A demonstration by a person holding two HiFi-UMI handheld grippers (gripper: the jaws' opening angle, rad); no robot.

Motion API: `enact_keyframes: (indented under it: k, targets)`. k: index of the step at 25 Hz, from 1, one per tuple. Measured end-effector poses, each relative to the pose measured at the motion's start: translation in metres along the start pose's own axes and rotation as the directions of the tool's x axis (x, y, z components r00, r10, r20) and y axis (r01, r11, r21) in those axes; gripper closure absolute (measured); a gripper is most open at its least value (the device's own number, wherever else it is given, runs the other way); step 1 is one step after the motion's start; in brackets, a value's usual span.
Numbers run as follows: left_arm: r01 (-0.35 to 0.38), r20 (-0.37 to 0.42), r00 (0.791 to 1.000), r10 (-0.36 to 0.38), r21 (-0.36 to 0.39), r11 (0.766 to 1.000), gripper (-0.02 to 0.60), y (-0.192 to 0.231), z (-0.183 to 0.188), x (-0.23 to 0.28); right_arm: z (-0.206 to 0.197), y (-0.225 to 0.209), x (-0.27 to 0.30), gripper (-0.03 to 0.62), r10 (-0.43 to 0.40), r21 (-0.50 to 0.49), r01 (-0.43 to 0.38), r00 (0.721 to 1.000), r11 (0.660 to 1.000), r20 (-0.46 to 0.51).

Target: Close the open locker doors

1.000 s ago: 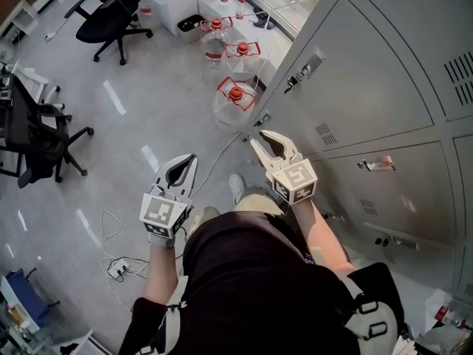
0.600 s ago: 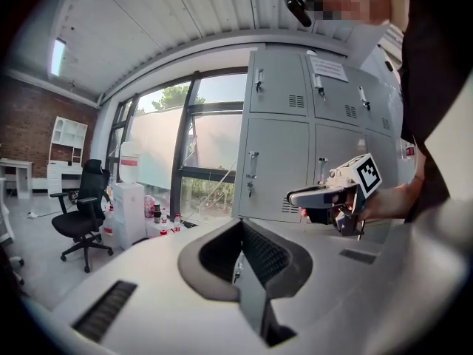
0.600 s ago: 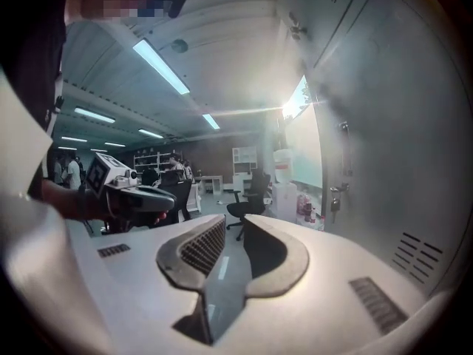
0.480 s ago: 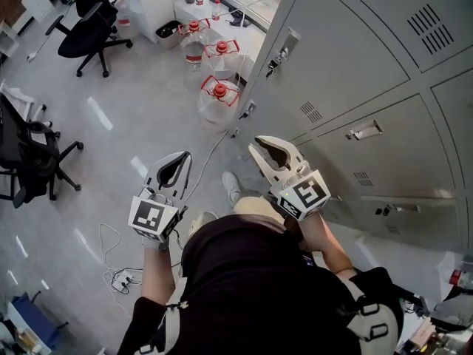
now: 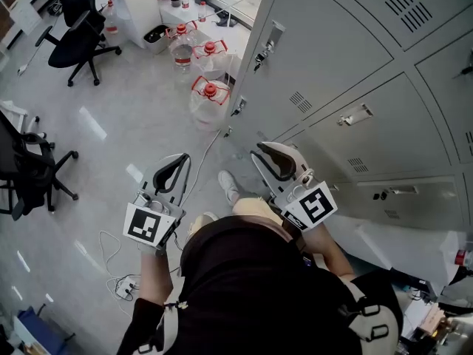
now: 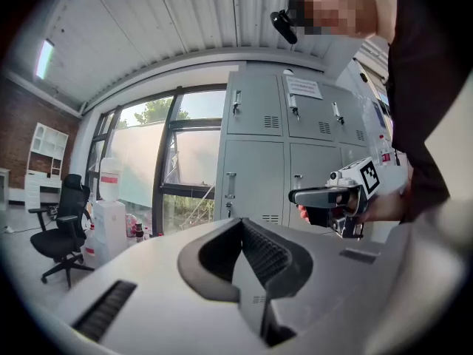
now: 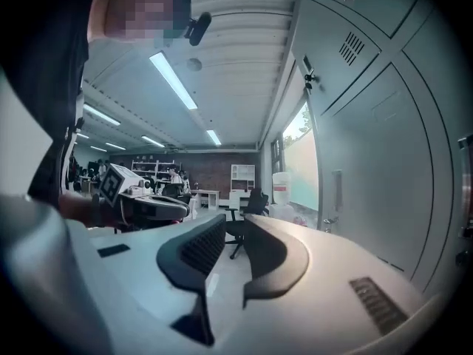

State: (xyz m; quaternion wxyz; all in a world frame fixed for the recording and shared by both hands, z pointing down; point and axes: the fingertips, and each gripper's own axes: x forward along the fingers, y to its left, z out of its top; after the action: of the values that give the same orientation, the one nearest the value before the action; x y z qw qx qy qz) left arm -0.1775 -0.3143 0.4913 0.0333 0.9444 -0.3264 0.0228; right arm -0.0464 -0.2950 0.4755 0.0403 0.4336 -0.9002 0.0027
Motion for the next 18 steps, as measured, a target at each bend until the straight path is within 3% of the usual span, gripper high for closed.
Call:
enact_keyframes:
  k: [6, 18]
  targets:
    - [0.022, 0.017, 1.0, -0.023, 0.035, 0.999, 0.574, -0.009, 0.01, -0.003, 0.002, 0.012, -0.006, 0.508, 0.001, -0.014, 0.0, 1.0, 1.0, 0.022]
    - [0.027, 0.014, 1.0, -0.027, 0.028, 0.999, 0.574, -0.017, 0.008, -0.002, -0.004, 0.012, -0.011, 0.51, 0.0, -0.015, 0.001, 1.0, 1.0, 0.021]
